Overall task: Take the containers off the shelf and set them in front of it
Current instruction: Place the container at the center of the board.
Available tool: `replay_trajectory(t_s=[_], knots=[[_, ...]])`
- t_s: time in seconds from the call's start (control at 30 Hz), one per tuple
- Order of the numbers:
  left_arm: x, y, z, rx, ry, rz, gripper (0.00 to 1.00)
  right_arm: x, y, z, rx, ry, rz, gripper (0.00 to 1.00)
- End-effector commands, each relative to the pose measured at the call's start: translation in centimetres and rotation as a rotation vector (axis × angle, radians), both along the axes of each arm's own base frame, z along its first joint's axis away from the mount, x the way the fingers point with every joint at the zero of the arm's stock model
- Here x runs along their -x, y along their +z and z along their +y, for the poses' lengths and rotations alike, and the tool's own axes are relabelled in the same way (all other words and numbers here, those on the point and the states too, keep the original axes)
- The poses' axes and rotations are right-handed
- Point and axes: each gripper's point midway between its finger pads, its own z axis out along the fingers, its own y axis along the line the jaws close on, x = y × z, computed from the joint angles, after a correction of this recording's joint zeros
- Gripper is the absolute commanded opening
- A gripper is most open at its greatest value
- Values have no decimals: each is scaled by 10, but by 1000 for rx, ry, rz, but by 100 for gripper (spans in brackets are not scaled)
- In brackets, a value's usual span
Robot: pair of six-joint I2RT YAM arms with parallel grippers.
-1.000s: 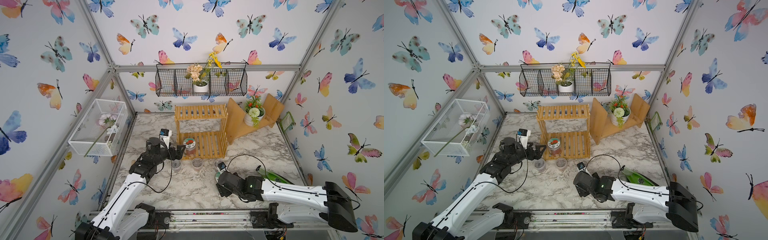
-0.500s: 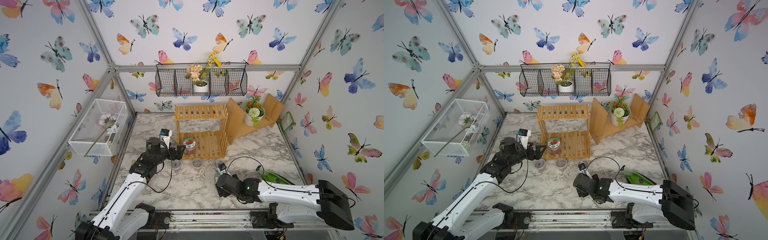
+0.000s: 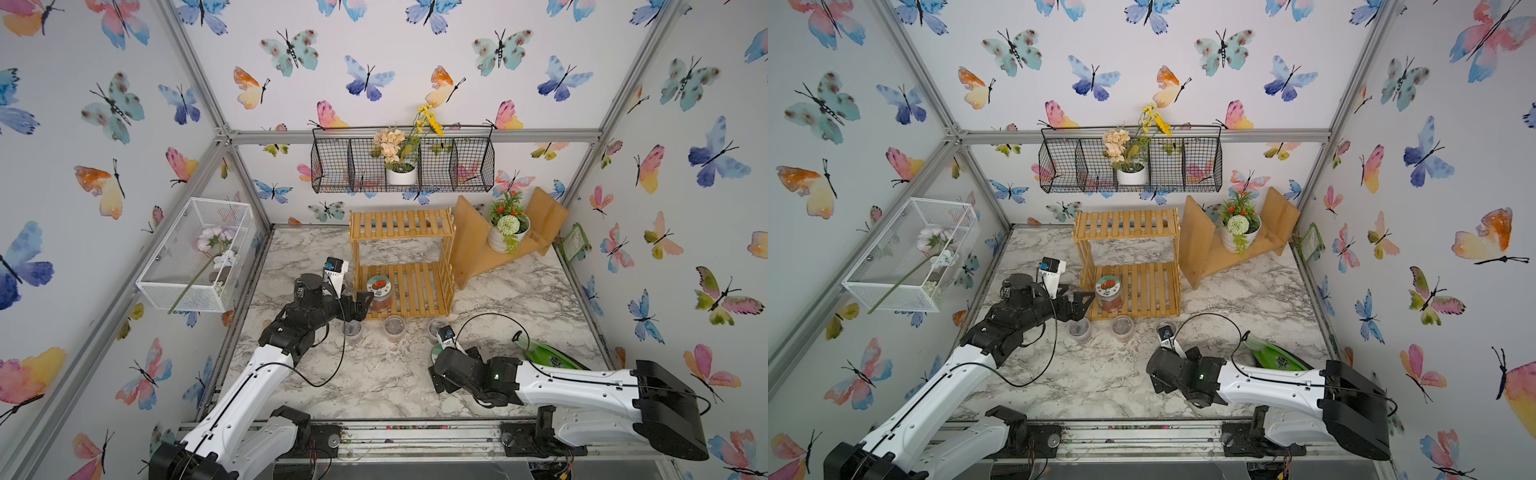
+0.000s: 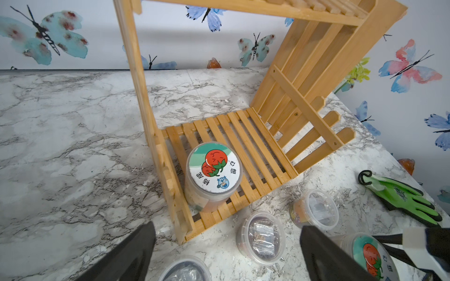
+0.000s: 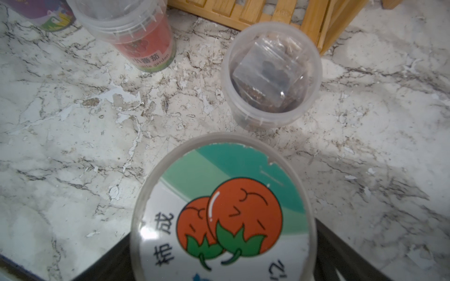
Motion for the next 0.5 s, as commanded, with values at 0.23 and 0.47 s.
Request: replay_trajectory(t_s=[0.23, 0.47], knots=[[0, 19, -39, -148, 0, -28, 99, -13, 71, 6, -82, -5, -115, 98], [-14, 19, -64, -169, 78, 17, 99, -23, 98, 5, -137, 11, -115, 98]])
